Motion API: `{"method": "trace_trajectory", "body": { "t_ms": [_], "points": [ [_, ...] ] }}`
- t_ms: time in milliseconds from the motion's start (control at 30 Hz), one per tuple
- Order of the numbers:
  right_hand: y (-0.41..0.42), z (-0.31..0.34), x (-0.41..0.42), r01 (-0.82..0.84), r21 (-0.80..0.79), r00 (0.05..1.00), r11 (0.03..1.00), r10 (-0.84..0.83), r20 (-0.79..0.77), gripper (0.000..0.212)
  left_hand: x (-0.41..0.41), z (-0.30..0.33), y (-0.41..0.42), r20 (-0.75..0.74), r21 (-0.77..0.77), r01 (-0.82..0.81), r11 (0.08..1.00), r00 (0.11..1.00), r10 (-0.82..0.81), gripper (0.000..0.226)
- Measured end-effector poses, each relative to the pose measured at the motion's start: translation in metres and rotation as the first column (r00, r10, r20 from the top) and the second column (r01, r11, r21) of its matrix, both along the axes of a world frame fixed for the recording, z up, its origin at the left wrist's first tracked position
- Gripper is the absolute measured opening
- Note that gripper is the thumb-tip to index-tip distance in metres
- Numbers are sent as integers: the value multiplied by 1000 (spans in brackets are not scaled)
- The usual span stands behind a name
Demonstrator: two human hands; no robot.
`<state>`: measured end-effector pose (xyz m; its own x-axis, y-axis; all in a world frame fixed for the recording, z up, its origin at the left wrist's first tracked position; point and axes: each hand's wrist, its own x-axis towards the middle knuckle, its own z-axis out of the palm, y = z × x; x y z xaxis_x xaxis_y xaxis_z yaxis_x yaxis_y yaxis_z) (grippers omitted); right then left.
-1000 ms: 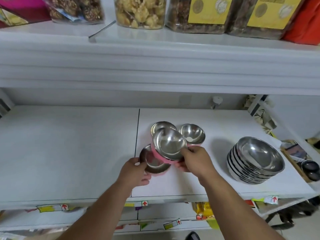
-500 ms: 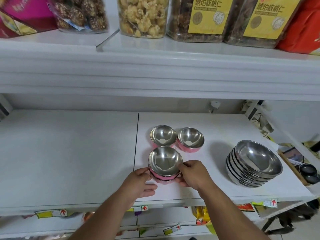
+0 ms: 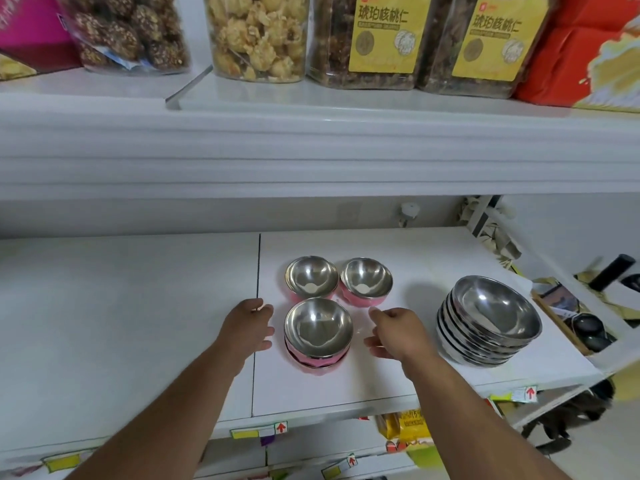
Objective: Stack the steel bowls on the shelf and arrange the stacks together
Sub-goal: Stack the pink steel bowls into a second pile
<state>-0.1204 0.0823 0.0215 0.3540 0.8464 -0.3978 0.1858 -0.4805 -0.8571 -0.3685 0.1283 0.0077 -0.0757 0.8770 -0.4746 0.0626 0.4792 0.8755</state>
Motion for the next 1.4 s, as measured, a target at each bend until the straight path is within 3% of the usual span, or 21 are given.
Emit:
{"method": "trace_trajectory", "body": {
  "t_ms": [100, 267, 567, 733, 900, 1033, 1400],
  "points": [
    [17, 1, 8, 42, -1, 995, 999, -42, -90, 17, 11, -1, 20, 15, -26, 29, 999, 999, -28, 12],
    [42, -7, 19, 108, -37, 973, 993, -113, -199, 18, 28, -3, 42, -93, -12, 21, 1000, 995, -22, 9],
    [83, -41, 37, 104, -105, 969, 989, -124, -214, 30, 41, -14, 72, -212, -75, 68, 995, 974, -83, 26],
    [90, -44, 42, 81, -129, 966, 988, -109, -232, 32, 46, -19, 77, -242, -36, 71, 997, 967, -78, 24],
    [91, -38, 42, 61, -111, 975, 992, -83, -208, 31, 47, -12, 75, -256, 20, 25, 999, 967, -19, 18],
    [86, -22, 43, 93, -69, 980, 993, -104, -167, 29, 38, 6, 65, -121, 33, -76, 997, 989, 80, 13],
    [27, 38, 28, 177, 127, 964, 976, -146, -222, 26, 1, 64, -1, -139, 181, -13, 983, 989, 39, 15]
  ]
}}
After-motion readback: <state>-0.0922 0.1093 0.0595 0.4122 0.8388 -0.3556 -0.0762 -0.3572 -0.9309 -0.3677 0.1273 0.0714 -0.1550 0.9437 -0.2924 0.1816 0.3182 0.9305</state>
